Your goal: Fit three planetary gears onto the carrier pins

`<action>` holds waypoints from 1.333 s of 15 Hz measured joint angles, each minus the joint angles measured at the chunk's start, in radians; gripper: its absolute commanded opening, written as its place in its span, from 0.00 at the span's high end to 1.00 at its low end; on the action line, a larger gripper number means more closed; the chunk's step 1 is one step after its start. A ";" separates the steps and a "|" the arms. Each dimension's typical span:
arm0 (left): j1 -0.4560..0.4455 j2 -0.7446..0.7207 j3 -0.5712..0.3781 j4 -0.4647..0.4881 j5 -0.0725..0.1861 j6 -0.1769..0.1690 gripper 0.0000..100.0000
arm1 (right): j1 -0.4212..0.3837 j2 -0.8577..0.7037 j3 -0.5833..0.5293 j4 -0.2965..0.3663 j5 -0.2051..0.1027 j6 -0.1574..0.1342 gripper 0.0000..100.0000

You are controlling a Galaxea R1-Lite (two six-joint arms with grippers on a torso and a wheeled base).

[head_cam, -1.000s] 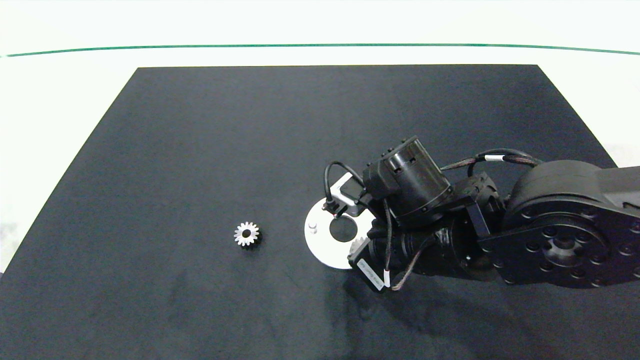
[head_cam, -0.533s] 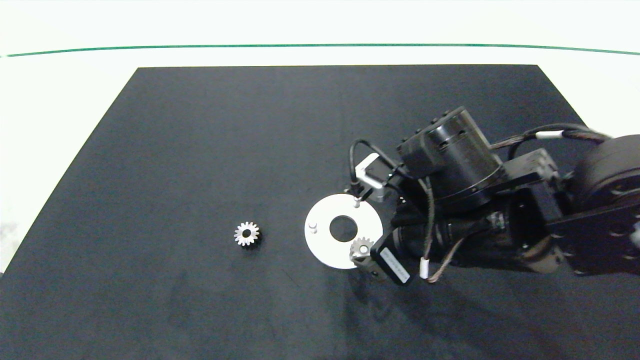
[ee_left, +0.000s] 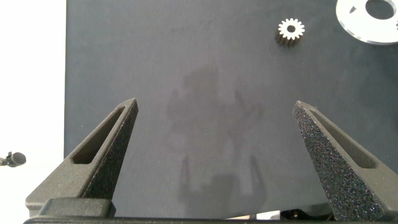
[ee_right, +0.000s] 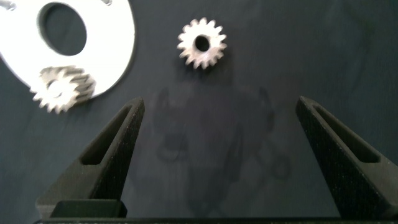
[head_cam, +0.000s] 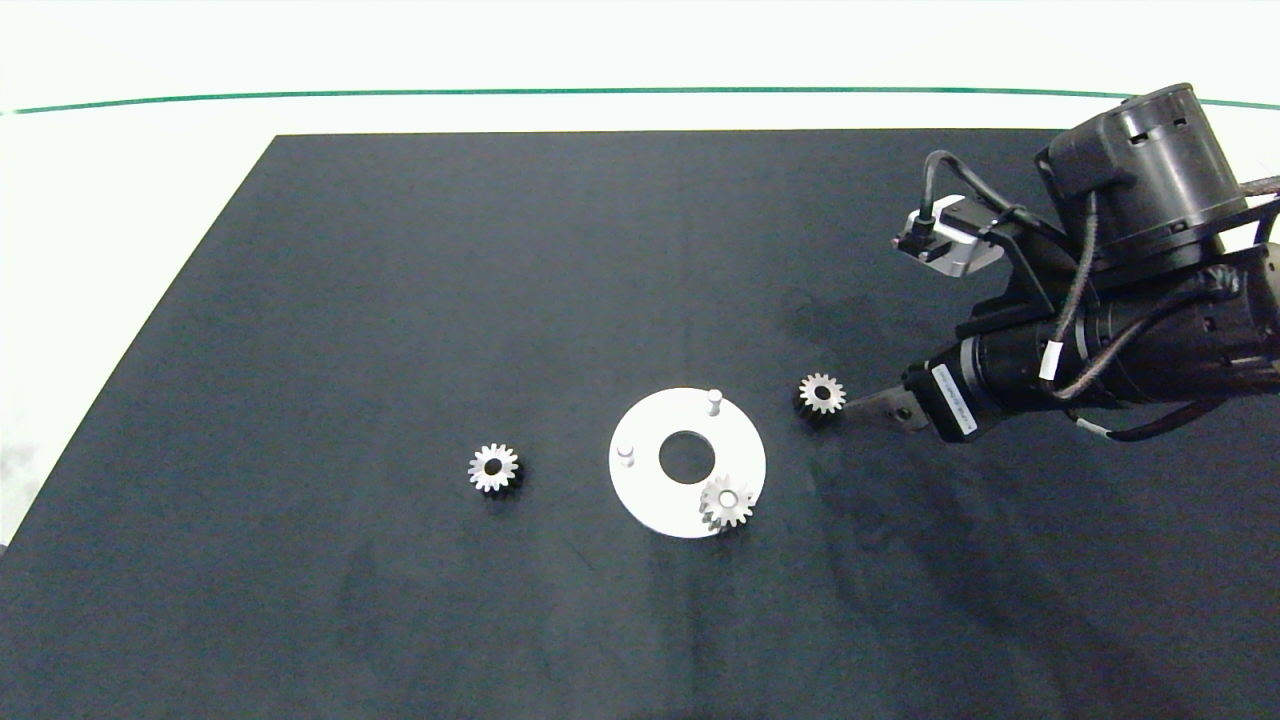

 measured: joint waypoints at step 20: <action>-0.002 0.009 -0.006 -0.001 -0.001 -0.005 0.00 | -0.004 0.216 -0.045 -0.125 0.023 0.025 0.05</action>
